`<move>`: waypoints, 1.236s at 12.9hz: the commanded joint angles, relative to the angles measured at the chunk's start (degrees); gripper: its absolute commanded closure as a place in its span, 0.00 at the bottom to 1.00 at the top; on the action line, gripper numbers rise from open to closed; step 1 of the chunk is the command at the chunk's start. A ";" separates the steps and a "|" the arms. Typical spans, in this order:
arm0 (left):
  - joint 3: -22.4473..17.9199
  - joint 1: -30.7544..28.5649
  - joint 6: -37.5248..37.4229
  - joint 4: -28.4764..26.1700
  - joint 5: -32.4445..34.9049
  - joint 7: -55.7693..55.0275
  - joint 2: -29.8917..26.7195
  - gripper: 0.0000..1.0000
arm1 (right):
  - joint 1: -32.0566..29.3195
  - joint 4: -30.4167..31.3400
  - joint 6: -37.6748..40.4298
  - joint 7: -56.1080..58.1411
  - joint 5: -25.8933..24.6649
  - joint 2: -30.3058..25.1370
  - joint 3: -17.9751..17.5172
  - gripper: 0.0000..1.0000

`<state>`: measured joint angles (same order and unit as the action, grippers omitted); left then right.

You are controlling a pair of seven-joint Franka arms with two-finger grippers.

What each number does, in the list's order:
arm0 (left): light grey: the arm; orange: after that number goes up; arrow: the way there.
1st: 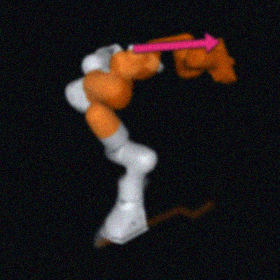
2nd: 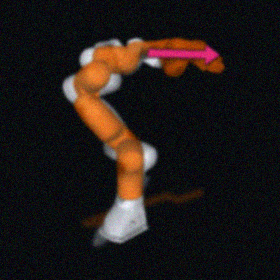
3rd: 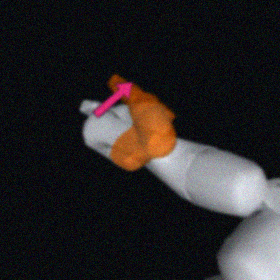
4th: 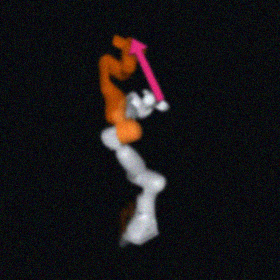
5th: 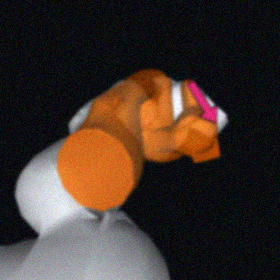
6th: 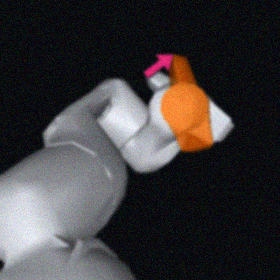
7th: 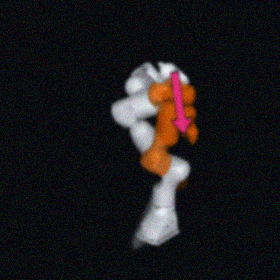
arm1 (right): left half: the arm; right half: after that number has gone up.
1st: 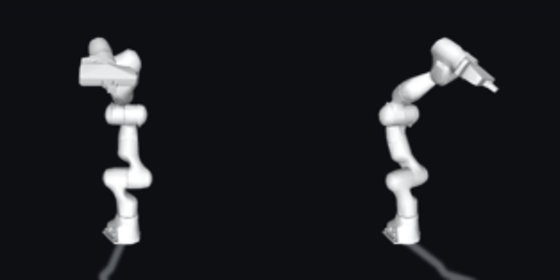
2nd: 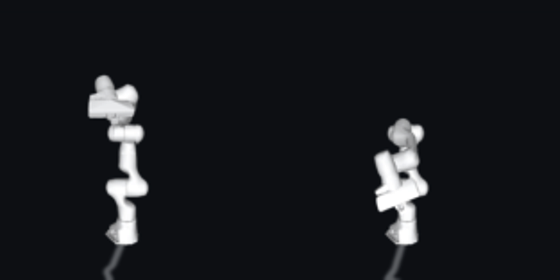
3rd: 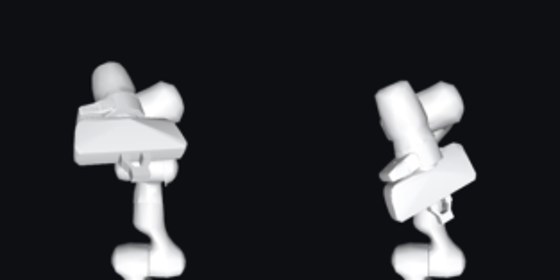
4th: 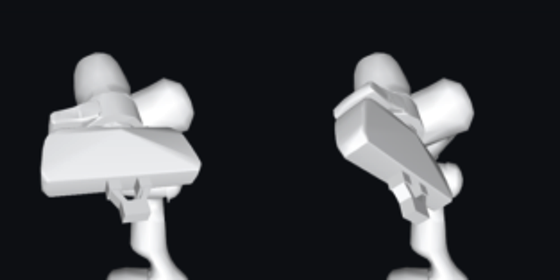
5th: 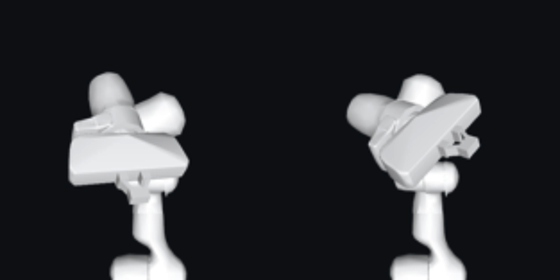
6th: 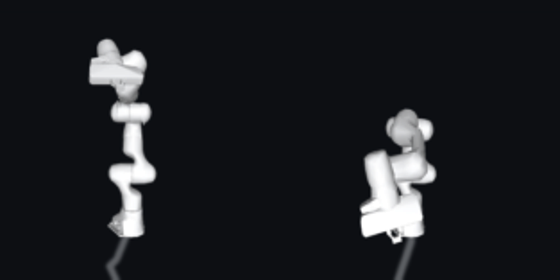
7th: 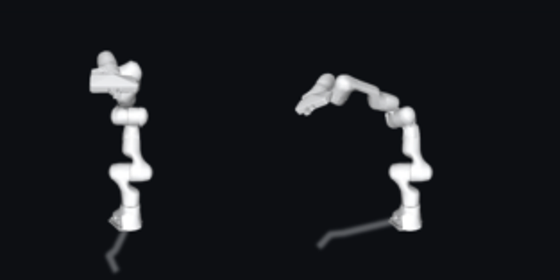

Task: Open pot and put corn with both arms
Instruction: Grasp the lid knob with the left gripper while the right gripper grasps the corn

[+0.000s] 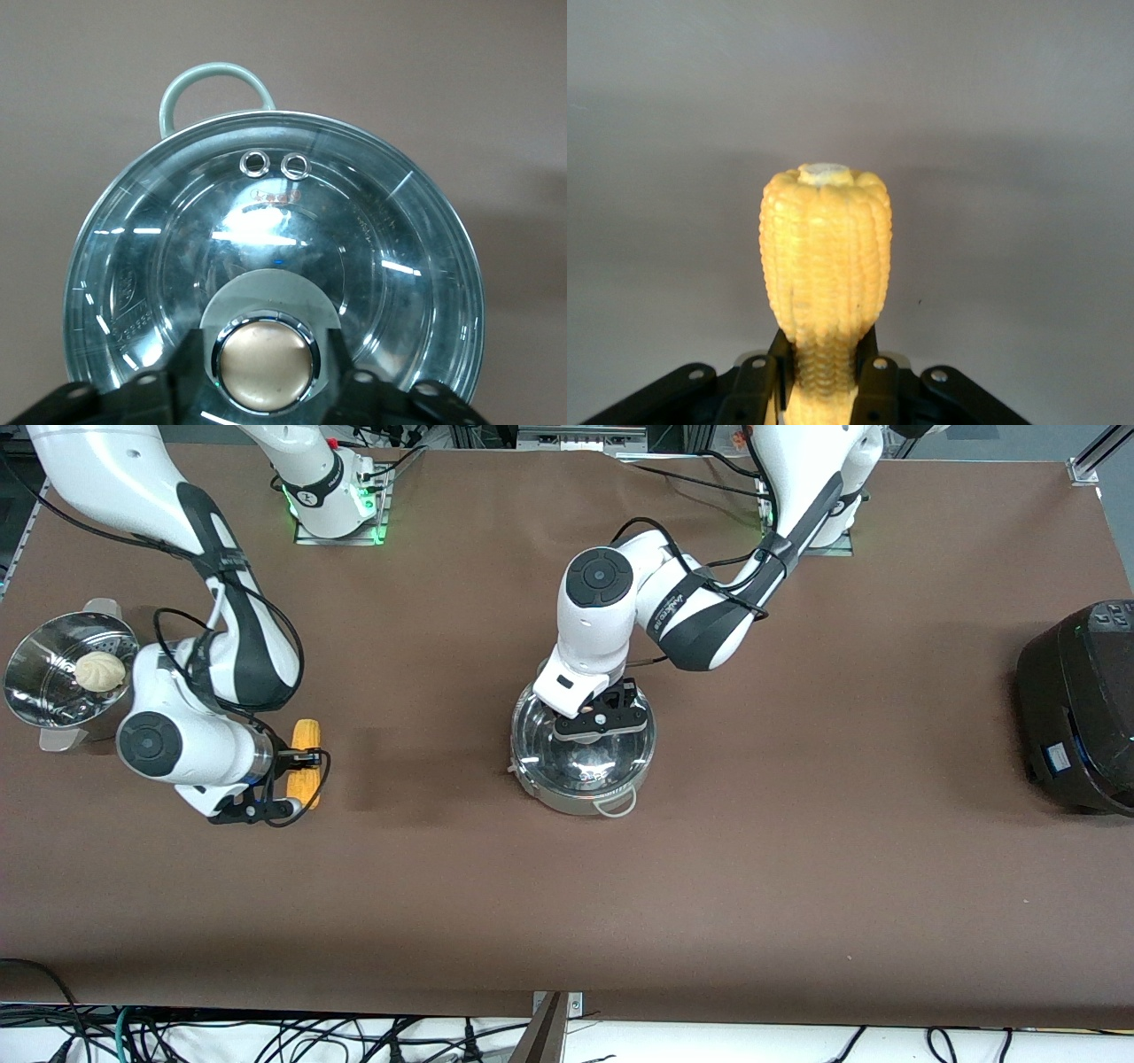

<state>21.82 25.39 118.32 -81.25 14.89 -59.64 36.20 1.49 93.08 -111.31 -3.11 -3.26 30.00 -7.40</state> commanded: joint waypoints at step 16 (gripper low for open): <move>-0.02 -12.10 -21.71 11.28 -11.02 7.74 -8.69 0.83 | 4.05 -13.89 14.81 -1.71 -0.08 0.06 -1.83 0.96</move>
<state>21.80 14.01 101.09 -73.13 4.90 -57.50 27.55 5.52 80.83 -98.21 -3.31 -3.27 29.66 -8.92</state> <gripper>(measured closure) 0.502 0.744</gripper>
